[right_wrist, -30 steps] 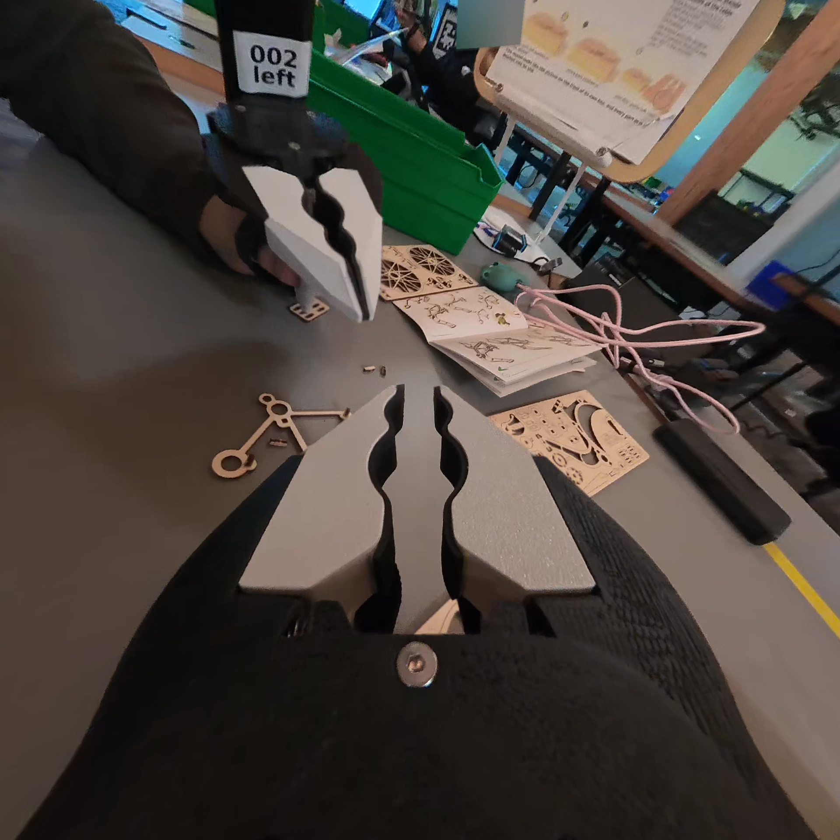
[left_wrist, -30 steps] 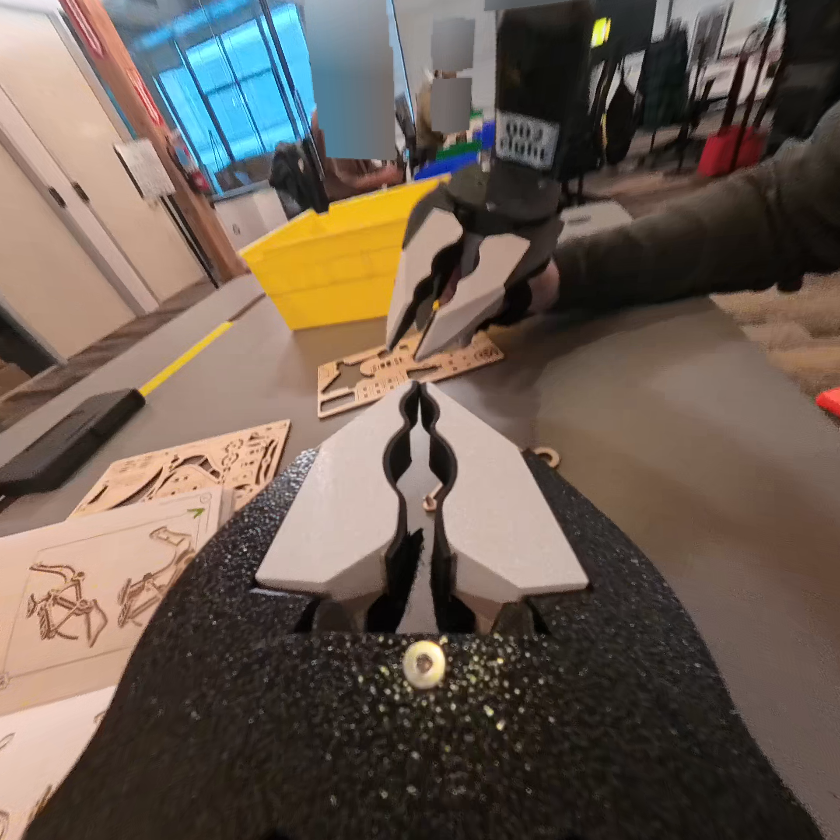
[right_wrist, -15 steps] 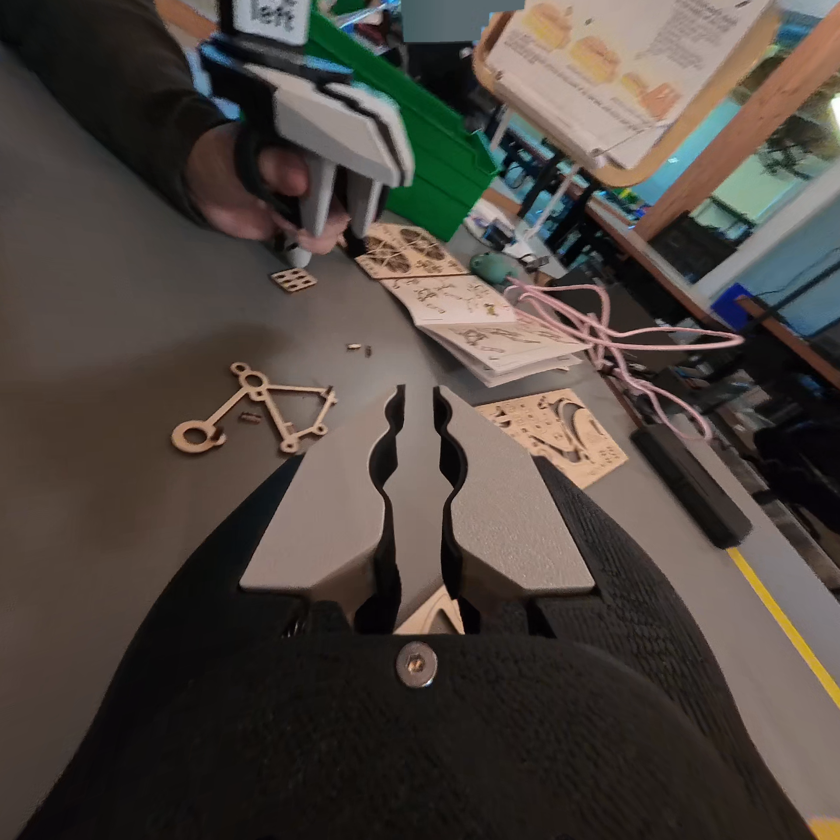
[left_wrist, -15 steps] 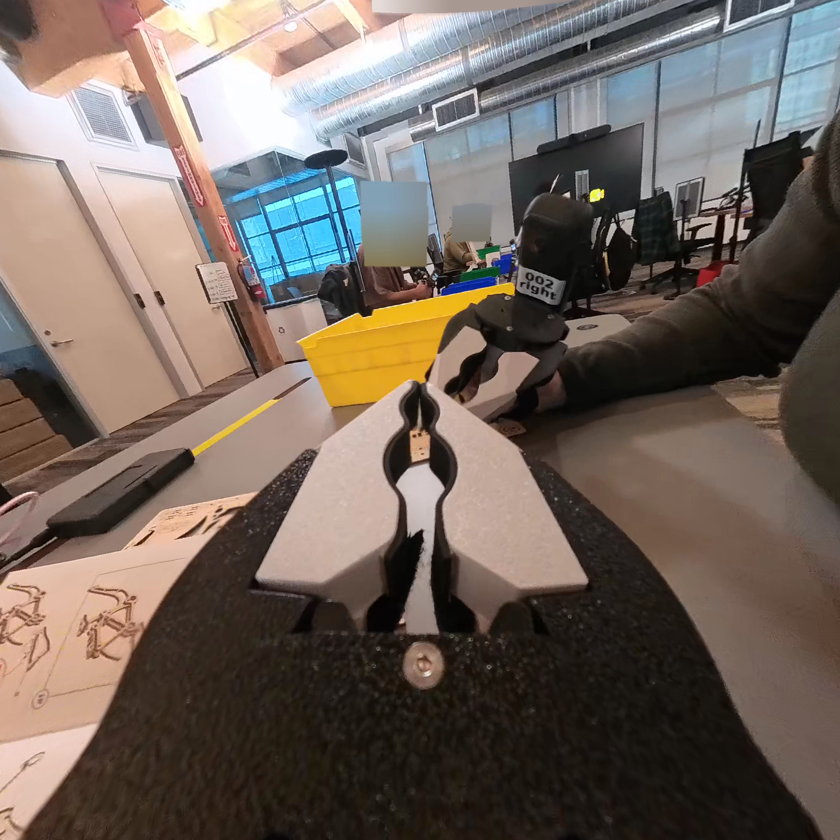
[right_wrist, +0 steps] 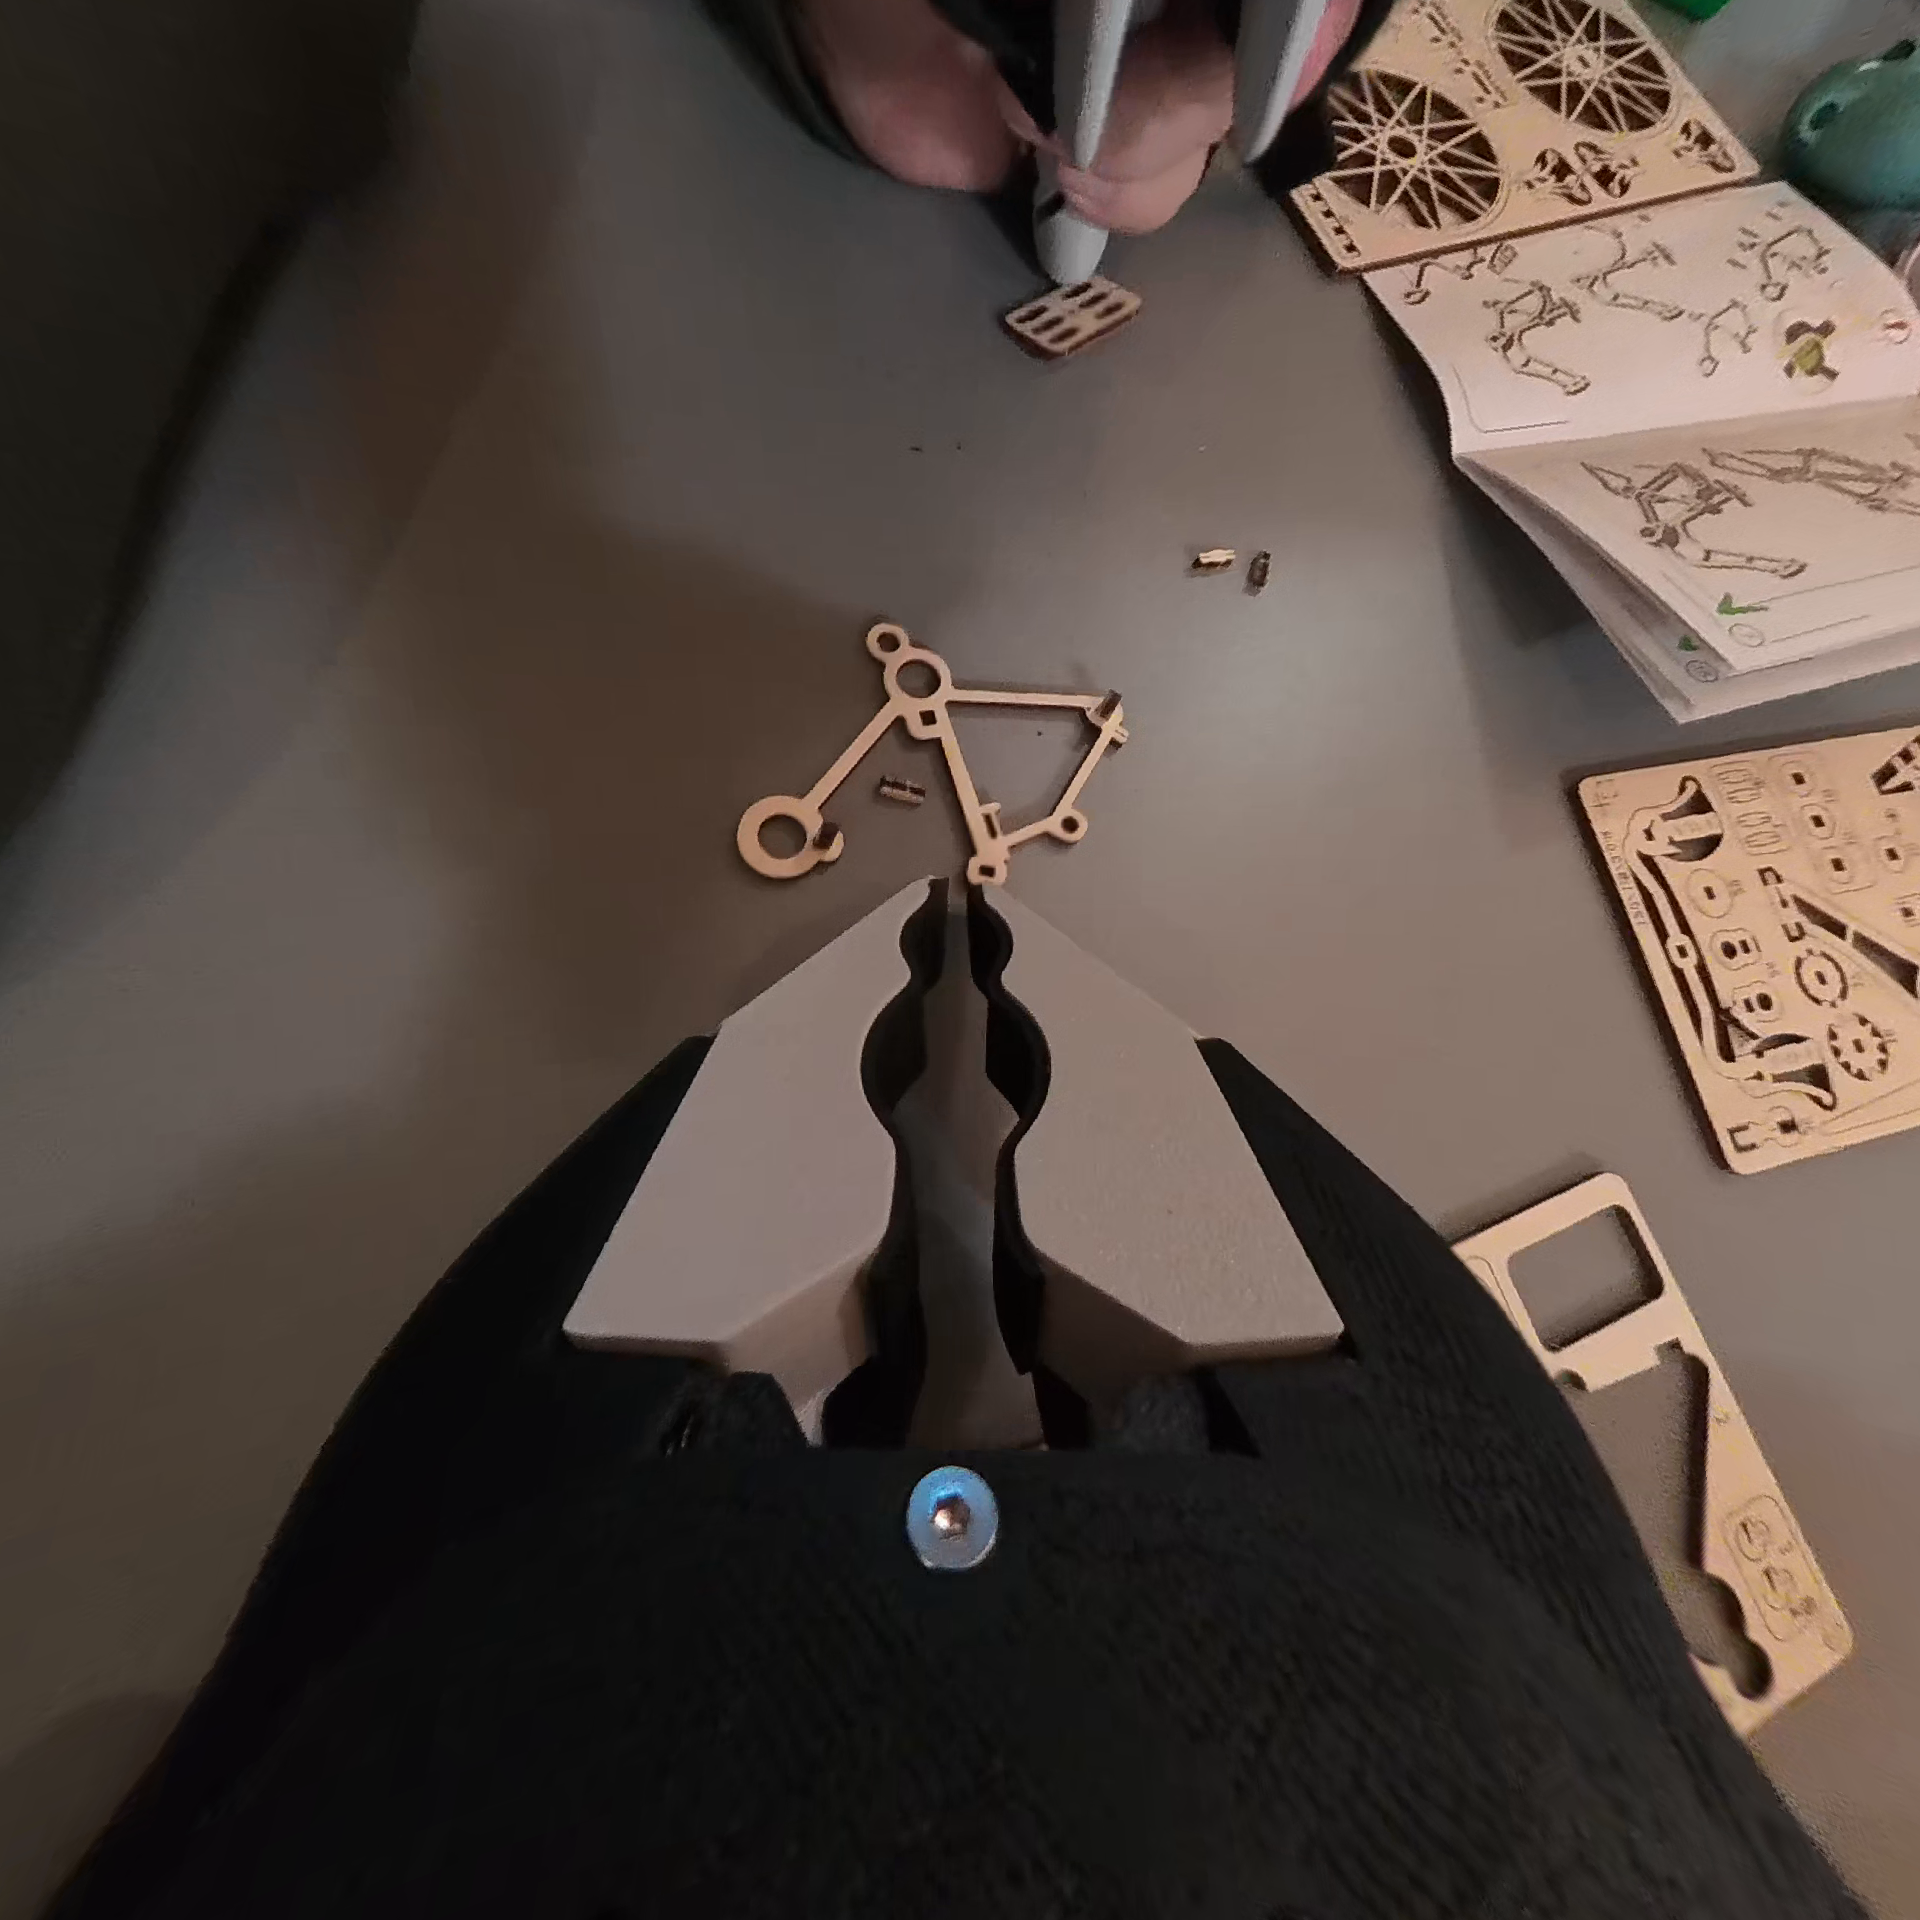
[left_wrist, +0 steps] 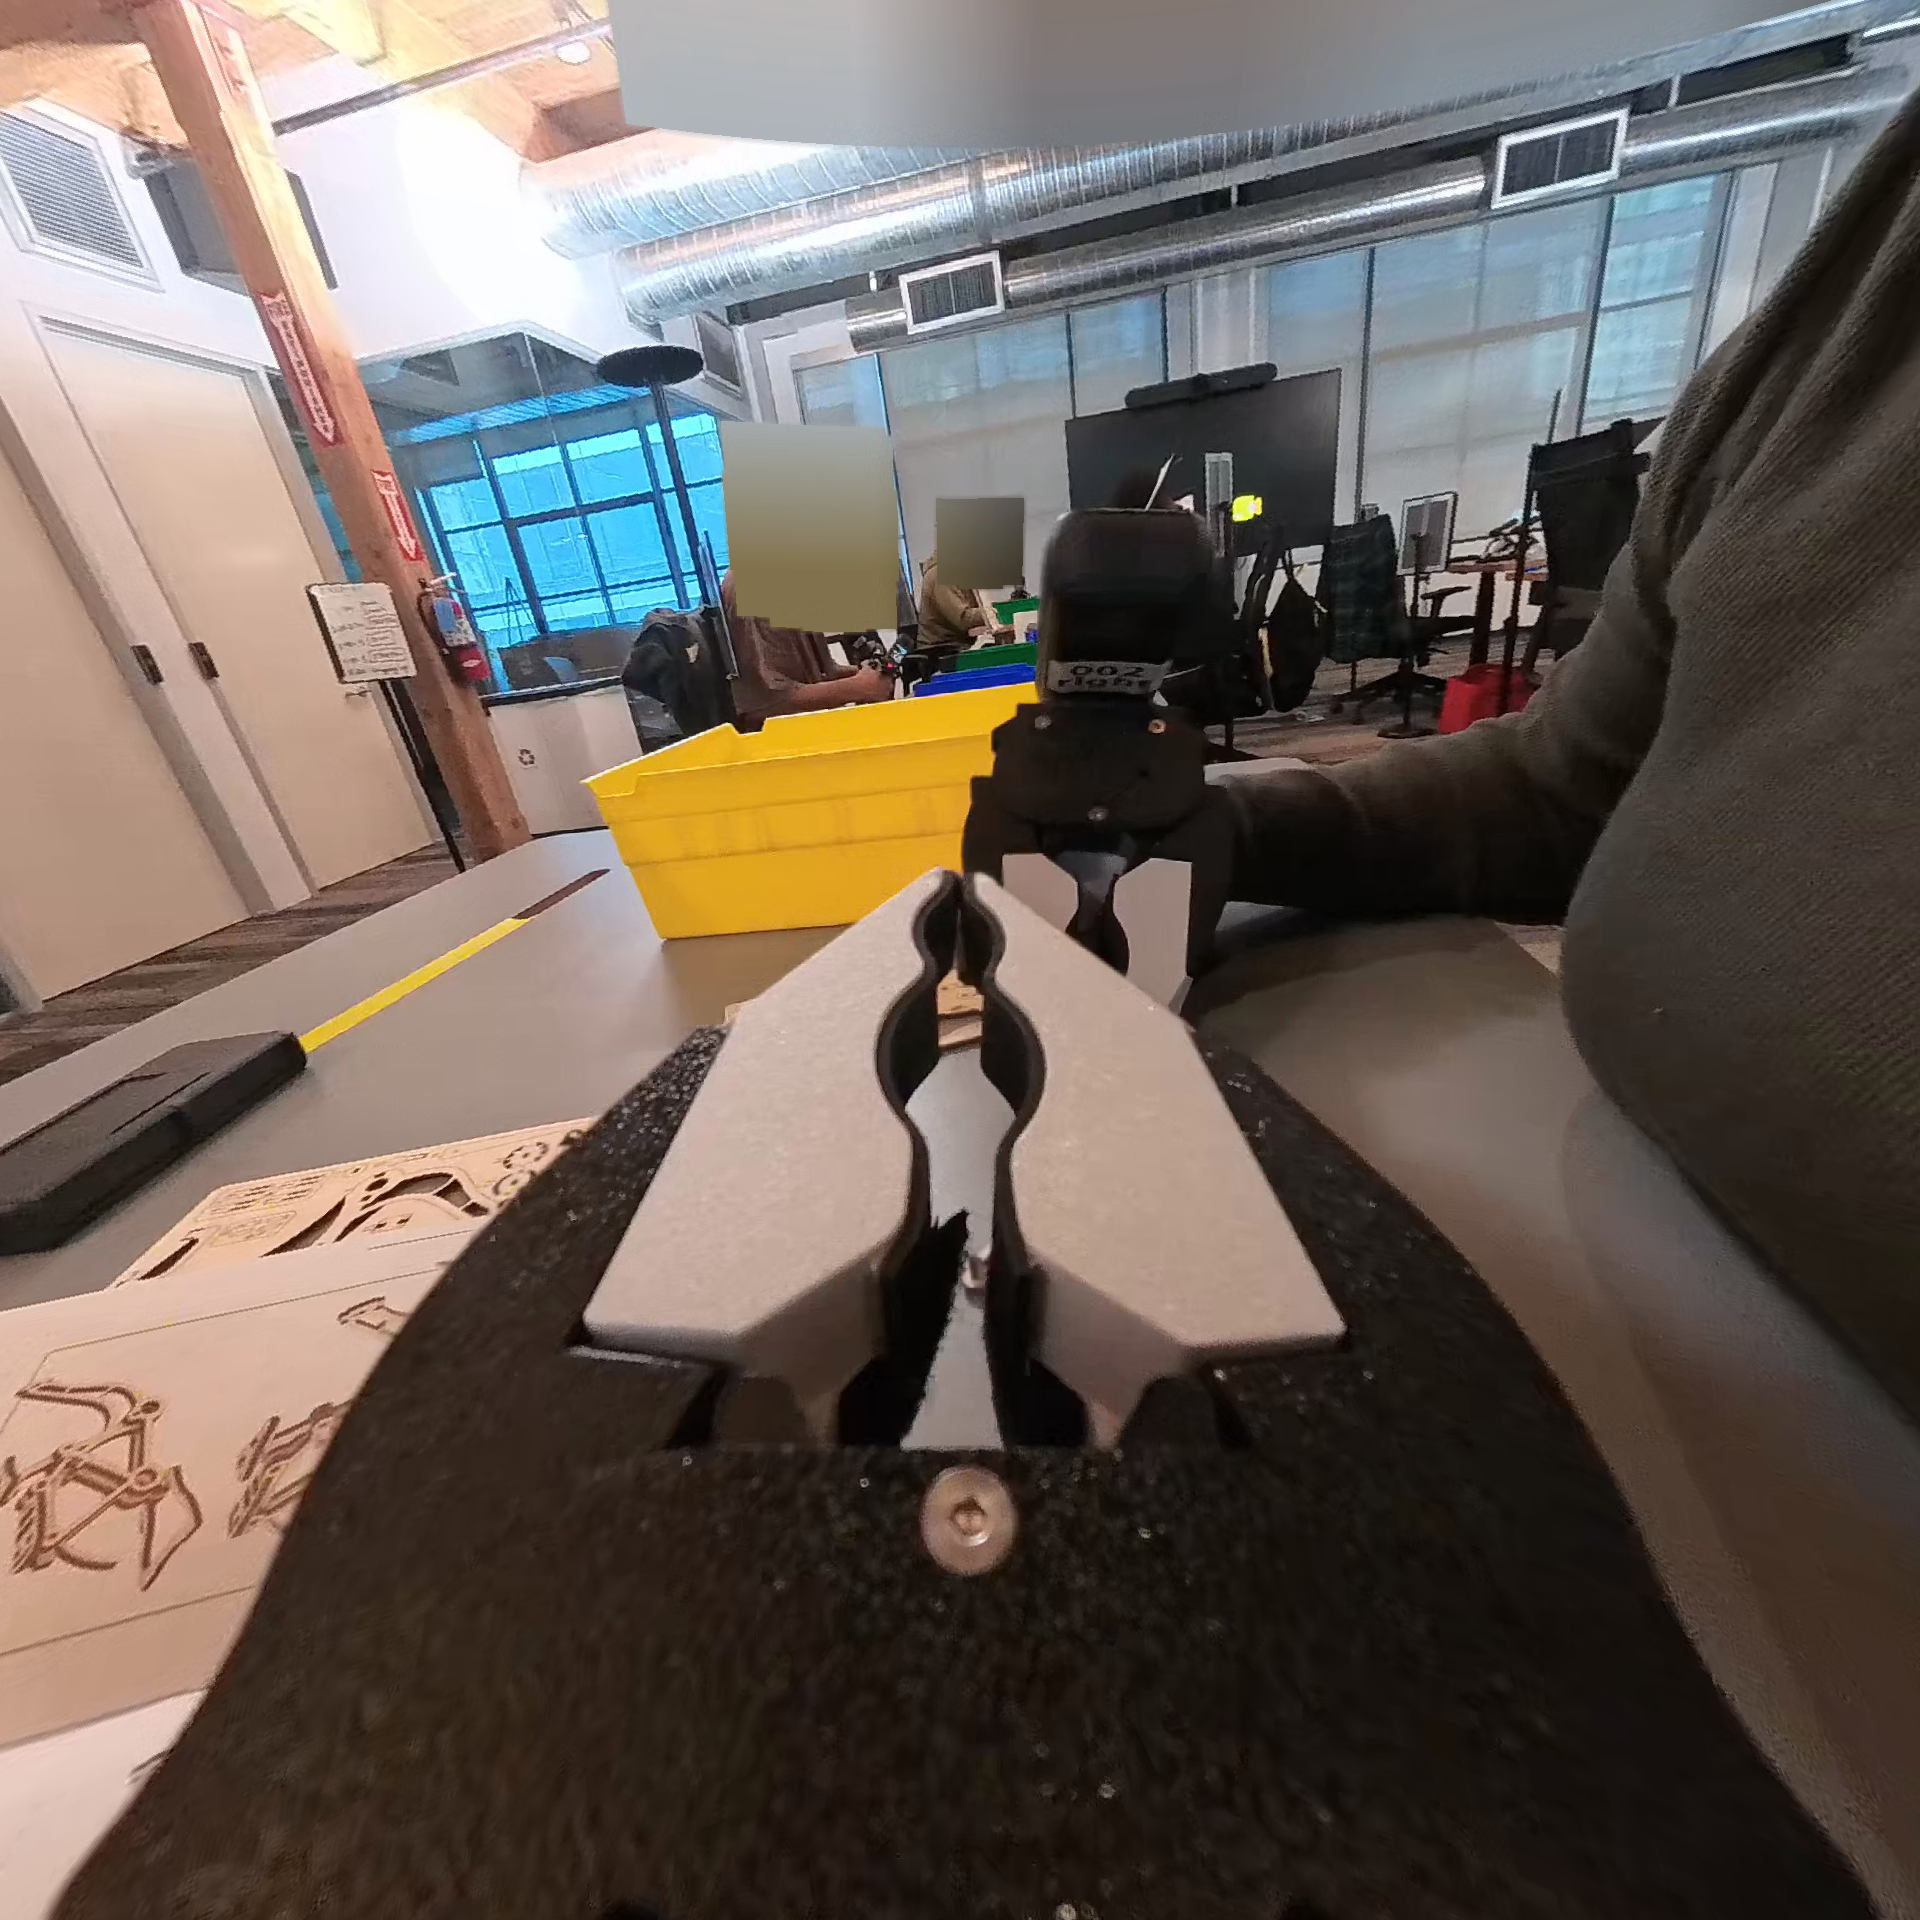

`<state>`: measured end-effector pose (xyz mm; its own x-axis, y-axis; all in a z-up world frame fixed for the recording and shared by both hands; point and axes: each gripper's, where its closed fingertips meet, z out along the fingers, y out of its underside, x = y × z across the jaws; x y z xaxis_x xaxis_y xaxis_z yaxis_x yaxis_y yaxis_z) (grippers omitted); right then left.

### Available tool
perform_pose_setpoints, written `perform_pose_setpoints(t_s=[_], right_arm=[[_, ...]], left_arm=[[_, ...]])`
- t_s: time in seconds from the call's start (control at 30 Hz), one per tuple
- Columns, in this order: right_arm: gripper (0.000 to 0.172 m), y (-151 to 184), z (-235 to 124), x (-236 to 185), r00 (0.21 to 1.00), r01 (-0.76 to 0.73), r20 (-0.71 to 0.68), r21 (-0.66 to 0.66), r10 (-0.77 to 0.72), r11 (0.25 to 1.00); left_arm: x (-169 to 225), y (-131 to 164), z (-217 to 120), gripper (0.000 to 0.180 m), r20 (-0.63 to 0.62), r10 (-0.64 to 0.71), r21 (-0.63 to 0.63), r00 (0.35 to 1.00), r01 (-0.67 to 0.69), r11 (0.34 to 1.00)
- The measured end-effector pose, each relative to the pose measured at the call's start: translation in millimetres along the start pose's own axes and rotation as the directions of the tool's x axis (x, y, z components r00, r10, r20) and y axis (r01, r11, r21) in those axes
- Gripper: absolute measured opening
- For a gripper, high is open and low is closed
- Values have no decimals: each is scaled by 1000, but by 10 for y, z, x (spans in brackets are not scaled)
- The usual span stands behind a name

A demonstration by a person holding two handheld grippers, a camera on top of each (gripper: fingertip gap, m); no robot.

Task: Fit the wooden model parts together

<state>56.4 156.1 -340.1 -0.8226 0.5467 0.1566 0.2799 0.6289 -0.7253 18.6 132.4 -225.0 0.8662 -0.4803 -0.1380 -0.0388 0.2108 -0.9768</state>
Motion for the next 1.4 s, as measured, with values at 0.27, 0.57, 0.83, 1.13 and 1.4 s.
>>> perform_pose_setpoints(t_s=[0.27,0.57,0.83,1.13,1.4], right_arm=[[7,-95,42,-136,977,-162,138,-12,162,987],[10,-106,111,-108,976,-176,132,-1,174,984],[9,-140,158,-94,986,-122,115,15,120,992],[8,-81,92,-99,986,-120,123,22,117,992],[9,-147,171,-66,985,-146,99,22,143,989]], left_arm=[[18,15,0,0,-15,-12,-6,1000,12,1000],[30,34,8,0,-26,-19,-15,999,19,1000],[45,37,11,0,-32,-13,-18,999,12,1000],[54,38,14,0,-38,-12,-18,999,12,1000],[76,41,20,0,-50,-11,-21,999,10,1000]])
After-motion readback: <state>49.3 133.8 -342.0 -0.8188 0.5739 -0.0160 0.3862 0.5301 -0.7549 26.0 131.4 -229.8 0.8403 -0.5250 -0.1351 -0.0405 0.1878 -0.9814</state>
